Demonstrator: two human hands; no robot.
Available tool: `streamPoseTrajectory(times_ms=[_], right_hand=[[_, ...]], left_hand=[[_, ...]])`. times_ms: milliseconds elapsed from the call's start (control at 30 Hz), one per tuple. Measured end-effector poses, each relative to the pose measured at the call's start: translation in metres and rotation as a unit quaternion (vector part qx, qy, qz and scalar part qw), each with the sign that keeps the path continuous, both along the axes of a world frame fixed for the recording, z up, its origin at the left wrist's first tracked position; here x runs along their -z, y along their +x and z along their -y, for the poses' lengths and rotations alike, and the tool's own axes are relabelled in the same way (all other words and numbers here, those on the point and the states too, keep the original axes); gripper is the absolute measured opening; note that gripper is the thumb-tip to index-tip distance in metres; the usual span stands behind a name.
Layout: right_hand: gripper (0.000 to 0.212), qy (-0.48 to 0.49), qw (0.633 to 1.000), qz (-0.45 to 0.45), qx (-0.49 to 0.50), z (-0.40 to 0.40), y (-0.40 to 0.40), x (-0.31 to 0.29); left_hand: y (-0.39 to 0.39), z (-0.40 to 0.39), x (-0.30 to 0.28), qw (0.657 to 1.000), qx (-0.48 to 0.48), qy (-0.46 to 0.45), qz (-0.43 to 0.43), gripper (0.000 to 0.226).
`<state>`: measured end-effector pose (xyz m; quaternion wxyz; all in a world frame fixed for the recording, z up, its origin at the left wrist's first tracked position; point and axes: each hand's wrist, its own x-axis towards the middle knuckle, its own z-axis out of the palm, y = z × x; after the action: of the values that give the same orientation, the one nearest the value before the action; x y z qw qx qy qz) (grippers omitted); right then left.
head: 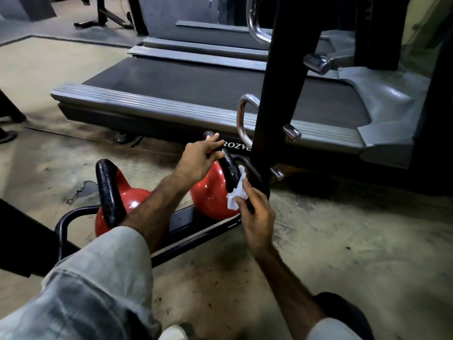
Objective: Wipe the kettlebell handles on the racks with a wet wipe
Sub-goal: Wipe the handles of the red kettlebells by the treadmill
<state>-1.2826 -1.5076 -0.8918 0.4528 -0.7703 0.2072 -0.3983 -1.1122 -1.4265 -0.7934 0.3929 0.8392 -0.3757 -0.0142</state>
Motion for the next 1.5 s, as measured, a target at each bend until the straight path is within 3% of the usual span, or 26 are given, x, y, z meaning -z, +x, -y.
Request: streamPoseTrajectory(times_ms=[133,300,633,900,1000,1133,1300,1433,1500], right_hand=[[0.046,0.038,0.999,0.002,0.016,-0.013,0.012,-0.011],[0.055,0.007,1.000,-0.027,-0.002,-0.005,0.027,-0.033],[0.048,-0.042,0.999,-0.026,-0.016,-0.008,0.015,-0.016],[0.033,-0.099,0.988,-0.082,-0.080,0.011,0.043,-0.065],[0.043,-0.207,0.970,-0.077,-0.105,0.015,0.038,-0.054],[0.025,-0.340,0.932,-0.069,-0.110,0.020,0.024,-0.039],[0.031,-0.451,0.881,-0.086,-0.116,0.037,0.026,-0.036],[0.028,-0.440,0.886,-0.046,-0.140,0.051,0.044,-0.066],[0.020,-0.513,0.839,-0.030,-0.180,0.058,0.045,-0.076]], left_hand=[[0.001,0.001,0.000,1.000,-0.004,-0.001,0.008,0.041],[0.002,0.000,0.000,1.000,-0.008,0.002,0.022,0.040],[0.003,-0.001,0.000,1.000,-0.007,0.001,0.013,0.041],[0.007,-0.003,0.001,1.000,-0.011,-0.017,-0.002,0.040],[0.009,-0.003,0.002,1.000,-0.016,-0.020,-0.009,0.040],[0.010,-0.003,0.004,0.999,-0.021,-0.030,-0.028,0.040],[0.012,-0.003,0.006,0.999,-0.016,-0.035,-0.025,0.039],[0.015,-0.004,0.007,0.999,-0.013,-0.036,-0.026,0.038],[0.016,-0.005,0.006,0.999,-0.012,-0.034,-0.028,0.038]])
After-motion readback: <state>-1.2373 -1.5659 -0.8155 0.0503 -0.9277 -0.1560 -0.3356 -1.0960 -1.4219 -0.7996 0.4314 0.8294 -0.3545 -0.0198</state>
